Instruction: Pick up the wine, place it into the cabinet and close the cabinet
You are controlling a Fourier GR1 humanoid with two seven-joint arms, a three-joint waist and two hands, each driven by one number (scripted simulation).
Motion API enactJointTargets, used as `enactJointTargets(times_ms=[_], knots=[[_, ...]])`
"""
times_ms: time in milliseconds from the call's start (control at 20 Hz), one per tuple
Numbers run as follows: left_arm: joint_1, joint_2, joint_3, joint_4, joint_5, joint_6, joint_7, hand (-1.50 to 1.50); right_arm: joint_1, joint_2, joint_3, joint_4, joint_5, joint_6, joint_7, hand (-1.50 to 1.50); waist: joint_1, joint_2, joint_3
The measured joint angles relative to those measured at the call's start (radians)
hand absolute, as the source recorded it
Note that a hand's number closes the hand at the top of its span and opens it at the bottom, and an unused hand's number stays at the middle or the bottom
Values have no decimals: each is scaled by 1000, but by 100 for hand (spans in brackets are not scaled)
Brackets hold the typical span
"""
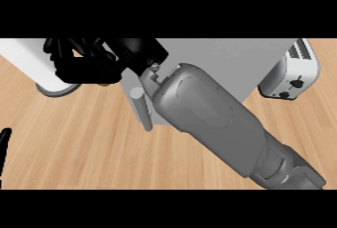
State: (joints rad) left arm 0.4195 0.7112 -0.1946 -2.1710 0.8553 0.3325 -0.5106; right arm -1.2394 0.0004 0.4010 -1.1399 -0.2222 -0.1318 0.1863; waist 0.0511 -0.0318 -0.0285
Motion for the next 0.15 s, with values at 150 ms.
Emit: enactJointTargets(times_ms=[150], knots=[[-3, -6, -3, 3, -5, 2, 1, -150, -15, 0, 5, 33, 10, 17, -39, 150, 3, 0, -6]])
